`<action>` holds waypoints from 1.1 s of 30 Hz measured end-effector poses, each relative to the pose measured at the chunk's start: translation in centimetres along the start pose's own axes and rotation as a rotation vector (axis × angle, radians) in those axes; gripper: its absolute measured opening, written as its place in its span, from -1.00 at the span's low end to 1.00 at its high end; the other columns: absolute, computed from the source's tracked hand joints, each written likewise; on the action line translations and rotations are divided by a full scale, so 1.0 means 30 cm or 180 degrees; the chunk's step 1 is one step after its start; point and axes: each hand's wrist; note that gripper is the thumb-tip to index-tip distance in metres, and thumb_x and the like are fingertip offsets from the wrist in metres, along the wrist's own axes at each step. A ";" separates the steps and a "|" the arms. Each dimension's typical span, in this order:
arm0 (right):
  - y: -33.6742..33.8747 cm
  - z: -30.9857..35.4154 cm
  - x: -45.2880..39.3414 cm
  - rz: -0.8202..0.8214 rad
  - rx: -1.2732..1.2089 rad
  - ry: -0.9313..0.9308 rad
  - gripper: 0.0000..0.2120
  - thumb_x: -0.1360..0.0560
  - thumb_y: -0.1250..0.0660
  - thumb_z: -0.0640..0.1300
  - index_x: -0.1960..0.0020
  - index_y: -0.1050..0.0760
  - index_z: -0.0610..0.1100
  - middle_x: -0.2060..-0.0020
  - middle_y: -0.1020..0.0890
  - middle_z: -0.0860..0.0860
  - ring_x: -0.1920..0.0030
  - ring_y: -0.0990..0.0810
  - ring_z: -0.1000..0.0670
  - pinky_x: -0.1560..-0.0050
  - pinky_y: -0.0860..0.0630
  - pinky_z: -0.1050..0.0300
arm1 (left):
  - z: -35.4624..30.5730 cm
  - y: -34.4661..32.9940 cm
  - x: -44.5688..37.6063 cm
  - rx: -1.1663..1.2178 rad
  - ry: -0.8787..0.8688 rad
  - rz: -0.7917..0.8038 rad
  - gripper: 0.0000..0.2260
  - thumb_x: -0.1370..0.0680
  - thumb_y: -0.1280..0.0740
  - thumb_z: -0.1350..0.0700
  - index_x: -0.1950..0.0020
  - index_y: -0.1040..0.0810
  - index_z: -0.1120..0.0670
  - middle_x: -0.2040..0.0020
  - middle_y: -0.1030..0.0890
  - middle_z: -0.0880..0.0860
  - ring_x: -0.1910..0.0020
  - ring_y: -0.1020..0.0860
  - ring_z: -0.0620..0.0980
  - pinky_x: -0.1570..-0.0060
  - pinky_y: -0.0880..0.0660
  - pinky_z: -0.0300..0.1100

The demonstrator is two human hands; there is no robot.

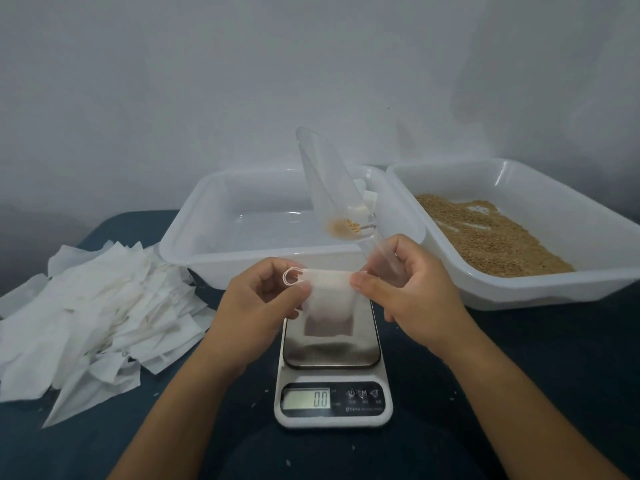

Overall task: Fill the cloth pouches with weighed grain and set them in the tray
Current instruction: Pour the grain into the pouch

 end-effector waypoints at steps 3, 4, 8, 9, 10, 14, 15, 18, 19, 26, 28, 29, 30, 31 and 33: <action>-0.023 -0.016 -0.003 0.0007 0.0069 -0.0017 -0.78 -0.48 -0.57 -0.06 0.14 -0.51 0.04 0.22 -0.69 0.00 0.42 -0.56 0.13 0.42 -0.52 0.22 | 0.022 0.016 -0.008 -0.0473 -0.0166 -0.0060 -0.86 -0.57 -0.48 0.17 0.08 -0.68 -0.09 0.16 -0.70 -0.07 0.20 -0.63 -0.14 0.15 -0.55 -0.33; -0.028 -0.024 -0.004 -0.0008 0.0162 -0.0030 -0.78 -0.48 -0.57 -0.05 0.14 -0.51 0.04 0.21 -0.69 0.01 0.39 -0.57 0.13 0.38 -0.54 0.20 | 0.031 0.021 -0.011 -0.0755 -0.0242 -0.0098 -0.85 -0.58 -0.47 0.15 0.08 -0.67 -0.11 0.15 -0.70 -0.09 0.20 -0.63 -0.17 0.15 -0.53 -0.36; -0.039 -0.057 -0.004 -0.0060 0.0751 0.0004 -0.79 -0.47 -0.55 0.03 0.11 -0.52 0.07 0.17 -0.69 0.22 0.19 -0.65 0.21 0.19 -0.50 0.40 | 0.054 0.035 -0.016 -0.1442 -0.0312 -0.0111 -0.83 -0.58 -0.43 0.13 0.09 -0.63 -0.17 0.13 -0.69 -0.15 0.17 -0.65 -0.13 0.15 -0.54 -0.36; -0.040 -0.062 -0.004 -0.0070 0.0806 0.0005 -0.79 -0.47 -0.55 0.04 0.10 -0.52 0.07 0.15 -0.70 0.24 0.15 -0.65 0.21 0.18 -0.50 0.40 | 0.059 0.037 -0.016 -0.1473 -0.0239 -0.0039 -0.83 -0.58 -0.43 0.14 0.09 -0.64 -0.17 0.13 -0.70 -0.15 0.17 -0.66 -0.11 0.14 -0.58 -0.31; -0.041 -0.068 -0.003 -0.0085 0.0825 0.0001 -0.79 -0.47 -0.55 0.06 0.09 -0.52 0.08 0.12 -0.71 0.23 0.12 -0.66 0.20 0.15 -0.53 0.37 | 0.064 0.039 -0.016 -0.1521 -0.0159 0.0029 -0.84 -0.57 -0.43 0.13 0.09 -0.64 -0.16 0.12 -0.69 -0.15 0.16 -0.67 -0.10 0.10 -0.62 -0.22; -0.038 -0.082 -0.005 -0.0177 0.0809 -0.0082 -0.75 -0.44 -0.54 0.14 0.07 -0.50 0.09 -0.02 -0.73 0.07 -0.07 -0.69 0.03 -0.06 -0.65 -0.17 | 0.072 0.043 -0.013 -0.1942 -0.0112 0.0086 -0.83 -0.53 -0.44 0.13 0.06 -0.63 -0.18 0.07 -0.64 -0.17 0.08 -0.61 -0.18 -0.03 -0.57 -0.18; -0.037 -0.080 -0.005 -0.0197 0.0775 -0.0082 -0.72 -0.42 -0.52 0.19 0.08 -0.49 0.09 -0.04 -0.72 0.07 -0.07 -0.69 -0.01 -0.02 -0.64 -0.25 | 0.071 0.043 -0.014 -0.1948 -0.0141 0.0054 -0.80 -0.52 -0.43 0.15 0.04 -0.62 -0.18 0.04 -0.63 -0.17 0.05 -0.60 -0.19 -0.03 -0.55 -0.21; -0.031 -0.074 -0.008 -0.0340 0.0719 -0.0030 -0.69 -0.36 -0.46 0.30 0.09 -0.47 0.14 -0.04 -0.71 0.16 0.04 -0.70 0.02 0.14 -0.66 -0.23 | 0.058 0.045 -0.017 -0.1693 -0.0131 -0.0332 -0.69 -0.49 -0.39 0.21 -0.06 -0.59 -0.21 -0.04 -0.63 -0.19 0.05 -0.59 -0.25 0.03 -0.51 -0.28; -0.028 -0.073 -0.010 -0.0418 0.0731 0.0004 -0.70 -0.37 -0.45 0.31 0.09 -0.47 0.16 -0.03 -0.71 0.19 0.11 -0.70 0.05 0.17 -0.67 -0.17 | 0.053 0.048 -0.020 -0.1563 -0.0109 -0.0527 -0.69 -0.50 -0.38 0.22 -0.07 -0.58 -0.20 -0.04 -0.63 -0.19 0.08 -0.59 -0.27 0.10 -0.51 -0.31; -0.013 -0.073 -0.016 -0.0923 0.0726 0.0144 -0.82 -0.51 -0.49 0.11 0.03 -0.52 0.11 0.05 -0.69 0.23 0.32 -0.64 0.08 0.31 -0.61 0.16 | 0.048 0.114 -0.028 -0.1455 0.0476 -0.0328 -0.87 -0.52 -0.48 0.13 0.07 -0.56 -0.07 0.27 -0.61 -0.13 0.34 -0.55 -0.21 0.40 -0.42 -0.43; -0.012 -0.074 -0.017 -0.0955 0.0723 0.0119 -0.82 -0.51 -0.49 0.11 0.04 -0.52 0.10 0.08 -0.69 0.17 0.35 -0.63 0.04 0.30 -0.64 0.08 | 0.043 0.153 -0.017 -0.1763 0.0750 0.0429 -0.81 -0.48 -0.56 0.03 0.08 -0.56 -0.04 0.30 -0.62 -0.15 0.35 -0.53 -0.21 0.31 -0.42 -0.36; -0.013 -0.075 -0.018 -0.0955 0.0732 0.0104 -0.82 -0.51 -0.50 0.10 0.04 -0.52 0.10 0.08 -0.69 0.16 0.35 -0.62 0.03 0.28 -0.66 0.03 | 0.039 0.168 -0.012 -0.1825 0.0880 0.0780 -0.76 -0.44 -0.60 0.00 0.08 -0.56 -0.03 0.29 -0.63 -0.15 0.34 -0.52 -0.21 0.26 -0.42 -0.31; -0.013 -0.075 -0.018 -0.0952 0.0752 0.0090 -0.82 -0.51 -0.50 0.10 0.05 -0.52 0.10 0.09 -0.68 0.16 0.33 -0.63 0.00 0.25 -0.66 -0.02 | 0.036 0.178 -0.007 -0.1876 0.0999 0.1060 -0.71 -0.40 -0.64 -0.01 0.07 -0.56 -0.01 0.27 -0.64 -0.13 0.31 -0.53 -0.20 0.21 -0.44 -0.26; -0.013 -0.075 -0.018 -0.0946 0.0767 0.0082 -0.82 -0.51 -0.50 0.10 0.05 -0.52 0.10 0.10 -0.68 0.17 0.31 -0.63 -0.02 0.23 -0.67 -0.05 | 0.035 0.182 -0.002 -0.1975 0.1090 0.1261 -0.67 -0.37 -0.67 -0.01 0.07 -0.55 0.00 0.26 -0.65 -0.12 0.30 -0.54 -0.19 0.20 -0.46 -0.24; -0.014 -0.076 -0.018 -0.0936 0.0768 0.0071 -0.81 -0.51 -0.50 0.10 0.04 -0.52 0.08 0.12 -0.67 0.20 0.29 -0.63 -0.03 0.21 -0.67 -0.08 | 0.037 0.179 0.002 -0.2248 0.1205 0.1469 -0.60 -0.31 -0.70 -0.03 0.07 -0.54 0.00 0.24 -0.66 -0.13 0.29 -0.57 -0.17 0.19 -0.50 -0.22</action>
Point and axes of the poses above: each hand's wrist, its own x-axis away from the middle knuckle, its own y-axis out of the back of the hand, z = x × y
